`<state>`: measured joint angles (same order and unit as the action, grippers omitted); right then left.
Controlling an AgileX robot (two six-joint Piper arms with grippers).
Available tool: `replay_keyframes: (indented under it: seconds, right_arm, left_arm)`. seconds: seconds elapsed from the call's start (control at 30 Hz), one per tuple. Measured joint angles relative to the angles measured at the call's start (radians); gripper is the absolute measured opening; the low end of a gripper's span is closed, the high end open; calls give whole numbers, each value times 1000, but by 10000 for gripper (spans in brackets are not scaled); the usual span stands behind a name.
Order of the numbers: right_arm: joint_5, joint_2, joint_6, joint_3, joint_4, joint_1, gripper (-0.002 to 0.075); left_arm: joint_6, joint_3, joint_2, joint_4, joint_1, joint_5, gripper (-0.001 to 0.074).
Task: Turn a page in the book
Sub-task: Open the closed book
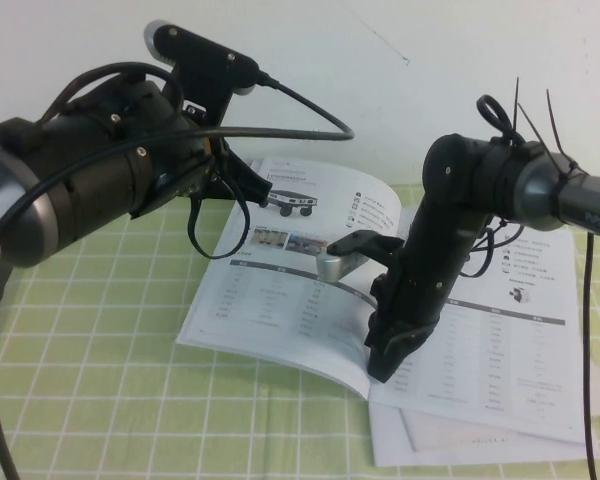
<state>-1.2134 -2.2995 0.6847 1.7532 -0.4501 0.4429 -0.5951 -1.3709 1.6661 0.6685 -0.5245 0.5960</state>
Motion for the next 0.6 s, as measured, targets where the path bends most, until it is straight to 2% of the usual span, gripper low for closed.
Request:
replay_keyframes:
  seconds: [0.2,0.4,0.6]
  right_arm:
    - [-1,50,-22,-2,89,-23,-3]
    - [11,182,12,-4,59,-39,-3]
    - [243,208,29,-2,48,-39,-3]
  left_arm:
    - [2,0,0,-1,0,0,-4]
    - [2,0,0,-24,0,-36,-4]
    - [6,0,0,-36,0,-54,-4]
